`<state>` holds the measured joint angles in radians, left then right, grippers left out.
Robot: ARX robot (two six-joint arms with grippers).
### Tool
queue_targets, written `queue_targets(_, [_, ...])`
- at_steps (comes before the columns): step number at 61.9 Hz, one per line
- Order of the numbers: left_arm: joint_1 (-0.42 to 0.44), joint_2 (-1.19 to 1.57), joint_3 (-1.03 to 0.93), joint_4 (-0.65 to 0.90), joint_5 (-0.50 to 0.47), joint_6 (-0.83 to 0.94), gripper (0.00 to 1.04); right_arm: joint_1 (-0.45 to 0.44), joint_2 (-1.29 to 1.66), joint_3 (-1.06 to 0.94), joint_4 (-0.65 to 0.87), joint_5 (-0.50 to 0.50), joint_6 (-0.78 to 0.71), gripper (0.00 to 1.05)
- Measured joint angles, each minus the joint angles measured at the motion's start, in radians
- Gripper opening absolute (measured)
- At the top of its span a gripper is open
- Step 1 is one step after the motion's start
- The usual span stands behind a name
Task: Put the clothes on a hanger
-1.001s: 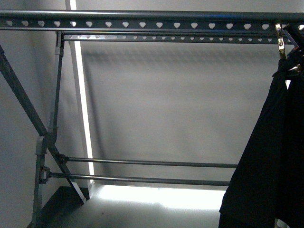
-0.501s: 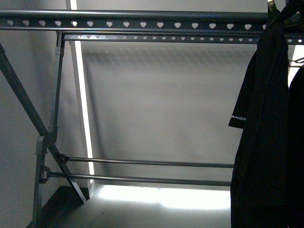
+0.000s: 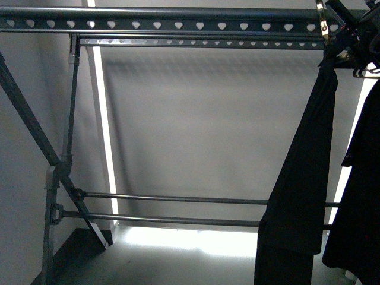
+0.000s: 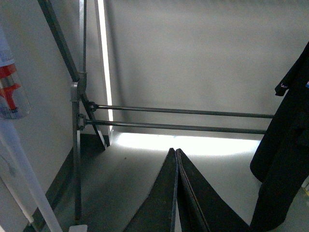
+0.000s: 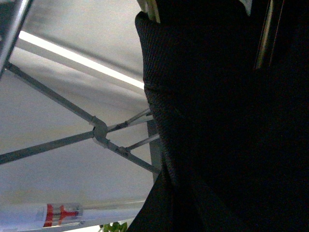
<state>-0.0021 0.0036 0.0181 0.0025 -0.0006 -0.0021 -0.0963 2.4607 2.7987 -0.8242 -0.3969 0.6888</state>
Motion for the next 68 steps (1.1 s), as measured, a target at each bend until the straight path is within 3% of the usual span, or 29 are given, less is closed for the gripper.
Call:
queue_targets(35, [0.0, 0.0, 0.0, 0.0, 0.0, 0.0, 0.04, -0.044, 0.093, 0.08, 0.016, 0.016, 0.061, 0.04])
queue_targets(50, [0.0, 0.0, 0.0, 0.0, 0.0, 0.0, 0.04, -0.074, -0.006, -0.19, 0.183, 0.012, 0.031, 0.05])
queue_targets(57, [0.0, 0.0, 0.0, 0.0, 0.0, 0.0, 0.04, -0.074, -0.134, -0.456, 0.369, 0.011, -0.009, 0.3])
queue_targets(68, [0.0, 0.0, 0.0, 0.0, 0.0, 0.0, 0.04, -0.072, -0.56, -1.062, 0.737, 0.051, -0.143, 0.72])
